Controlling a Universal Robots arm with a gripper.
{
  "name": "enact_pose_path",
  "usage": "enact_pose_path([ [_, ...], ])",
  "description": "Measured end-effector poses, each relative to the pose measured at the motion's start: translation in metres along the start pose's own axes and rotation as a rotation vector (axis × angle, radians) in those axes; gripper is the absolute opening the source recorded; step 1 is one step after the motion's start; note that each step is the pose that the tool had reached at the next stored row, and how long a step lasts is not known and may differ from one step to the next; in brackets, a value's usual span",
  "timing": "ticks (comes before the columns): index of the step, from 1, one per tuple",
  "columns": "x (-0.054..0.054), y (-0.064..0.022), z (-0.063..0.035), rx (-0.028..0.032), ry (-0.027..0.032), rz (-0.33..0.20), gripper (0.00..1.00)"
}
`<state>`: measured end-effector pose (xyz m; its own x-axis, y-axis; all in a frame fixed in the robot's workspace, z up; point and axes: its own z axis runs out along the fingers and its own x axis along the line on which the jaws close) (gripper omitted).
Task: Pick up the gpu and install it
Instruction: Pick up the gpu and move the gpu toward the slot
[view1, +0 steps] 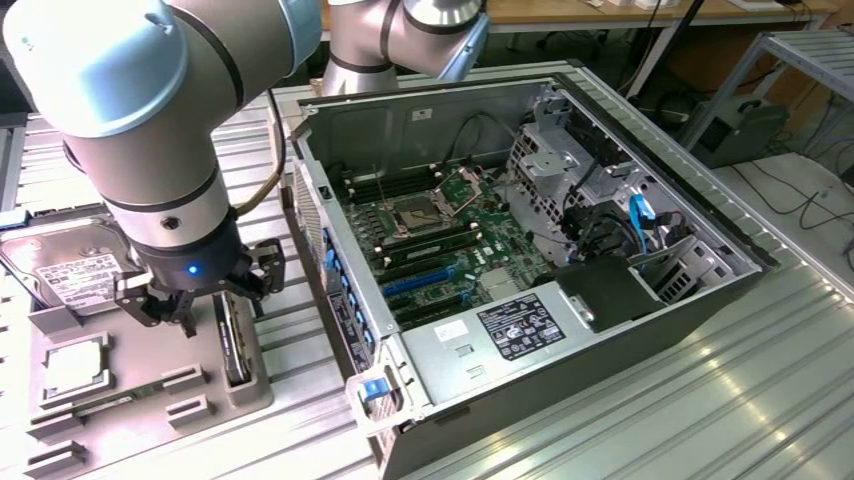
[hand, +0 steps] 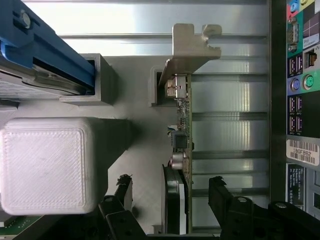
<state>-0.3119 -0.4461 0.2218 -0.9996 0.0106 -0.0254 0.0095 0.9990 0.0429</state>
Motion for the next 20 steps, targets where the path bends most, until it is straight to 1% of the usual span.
enact_pose_path([
  [13,0.0000,0.0000,0.0001,-0.0001,-0.0001,0.000,0.72],
  [15,0.0000,0.0000,0.0001,-0.0001,-0.0001,0.000,0.73],
  [16,0.0000,0.0000,0.0001,-0.0001,-0.0001,0.000,0.79],
  [20,0.0000,0.0000,0.0001,-0.0001,-0.0001,0.000,0.79],
])
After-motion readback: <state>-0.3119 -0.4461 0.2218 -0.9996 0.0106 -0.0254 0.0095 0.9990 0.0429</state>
